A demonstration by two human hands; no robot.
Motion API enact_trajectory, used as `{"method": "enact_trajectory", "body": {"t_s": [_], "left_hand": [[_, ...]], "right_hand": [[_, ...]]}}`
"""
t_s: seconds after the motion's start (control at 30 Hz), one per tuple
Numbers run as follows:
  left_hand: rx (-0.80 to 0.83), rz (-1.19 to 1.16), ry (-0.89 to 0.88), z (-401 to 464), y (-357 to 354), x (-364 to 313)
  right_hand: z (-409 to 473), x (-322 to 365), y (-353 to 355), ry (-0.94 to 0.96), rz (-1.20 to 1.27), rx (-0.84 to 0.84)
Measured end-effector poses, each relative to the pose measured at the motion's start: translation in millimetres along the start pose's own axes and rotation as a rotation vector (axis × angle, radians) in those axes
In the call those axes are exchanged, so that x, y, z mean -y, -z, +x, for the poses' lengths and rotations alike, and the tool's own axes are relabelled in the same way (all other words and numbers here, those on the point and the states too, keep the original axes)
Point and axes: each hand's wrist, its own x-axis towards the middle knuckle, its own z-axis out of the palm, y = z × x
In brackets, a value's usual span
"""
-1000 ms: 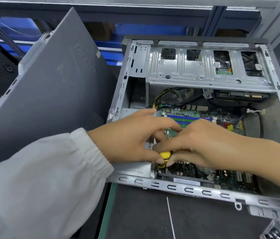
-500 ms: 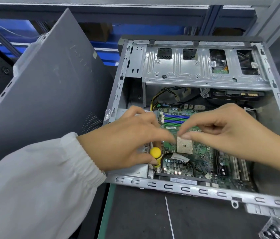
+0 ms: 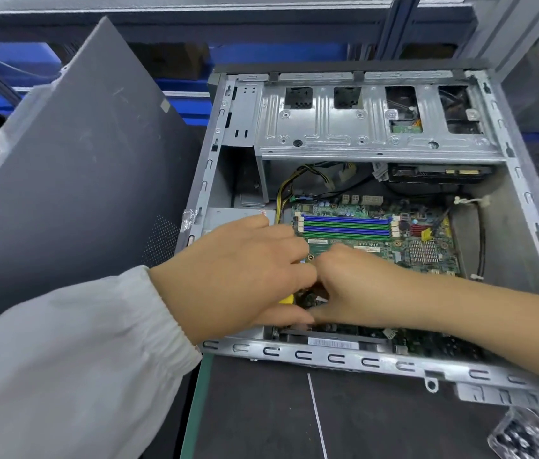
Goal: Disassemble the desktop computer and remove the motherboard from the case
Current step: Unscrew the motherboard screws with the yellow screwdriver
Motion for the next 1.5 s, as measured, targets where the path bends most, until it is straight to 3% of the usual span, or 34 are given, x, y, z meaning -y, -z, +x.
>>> {"method": "enact_trajectory", "body": {"t_s": [0.27,0.57,1.5], "left_hand": [[0.099,-0.119,0.093,0,-3,10],[0.049,-0.358,0.136,-2,-13,22],[0.026,-0.417,0.148,-4,-16,21]], "right_hand": [[8,0,-2,-0.006,-0.033,-0.069],[13,-6,-6,-0.03,0.088,-0.086],[12,-6,-7,-0.032,0.112,-0.087]]}}
